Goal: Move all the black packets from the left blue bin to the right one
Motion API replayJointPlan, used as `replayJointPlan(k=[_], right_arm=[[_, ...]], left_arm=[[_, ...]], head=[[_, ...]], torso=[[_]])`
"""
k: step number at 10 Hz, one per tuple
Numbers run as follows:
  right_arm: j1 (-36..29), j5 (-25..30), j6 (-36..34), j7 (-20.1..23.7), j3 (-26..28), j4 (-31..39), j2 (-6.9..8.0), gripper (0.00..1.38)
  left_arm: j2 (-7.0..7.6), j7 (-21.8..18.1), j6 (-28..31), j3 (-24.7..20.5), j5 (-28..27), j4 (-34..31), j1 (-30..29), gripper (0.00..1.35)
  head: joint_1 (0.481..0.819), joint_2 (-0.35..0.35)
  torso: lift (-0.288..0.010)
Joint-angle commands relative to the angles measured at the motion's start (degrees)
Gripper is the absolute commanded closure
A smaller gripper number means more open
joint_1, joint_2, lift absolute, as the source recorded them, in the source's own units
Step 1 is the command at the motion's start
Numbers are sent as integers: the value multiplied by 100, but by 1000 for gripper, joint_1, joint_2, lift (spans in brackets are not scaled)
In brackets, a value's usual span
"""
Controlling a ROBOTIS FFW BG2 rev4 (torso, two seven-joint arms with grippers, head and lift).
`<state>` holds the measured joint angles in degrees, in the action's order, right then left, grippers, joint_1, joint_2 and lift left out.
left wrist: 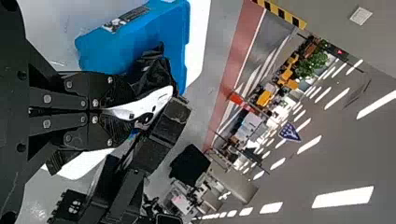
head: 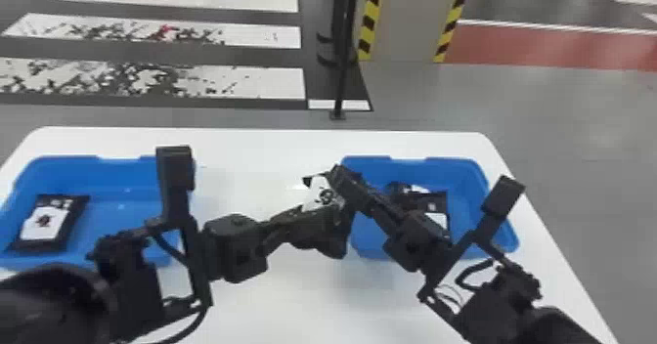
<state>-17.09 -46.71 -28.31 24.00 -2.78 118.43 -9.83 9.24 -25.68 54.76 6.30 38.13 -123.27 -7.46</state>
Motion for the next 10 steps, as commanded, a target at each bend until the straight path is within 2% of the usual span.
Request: replayJointPlan(k=[1,2,3,4,5,7,10], right_arm=[[-7,-185,32,35,-19,-37,16,1279],[8,-345,61,35,-19,-65,25,1279],[64,-516,89,26,38,-150,25,1279],[134,-527,89,26,175,-248,34,1279],[218,-505,89,26,369,-347,43,1279],[528,-207,89,26,803,-740,25,1279],[1301,181,75,26,1146,-1964,-133,1279]], left_arm=[[-18,20,-77,-25,3,1,-13,1202],[-45,108,-105,-59,152,15,-83,958],[-89,143,-49,-127,186,1,-154,541],[-97,143,8,-185,209,1,-210,188],[-124,134,22,-242,220,1,-308,75],[-150,81,-49,-402,300,-55,-632,153],[-256,72,-49,-904,358,-379,-1068,157]], head=[[695,-97],[695,-88],[695,-85],[695,-84],[695,-93],[695,-120],[695,-180]], torso=[[-140],[-140],[-140],[-140],[-140],[-140],[-140]])
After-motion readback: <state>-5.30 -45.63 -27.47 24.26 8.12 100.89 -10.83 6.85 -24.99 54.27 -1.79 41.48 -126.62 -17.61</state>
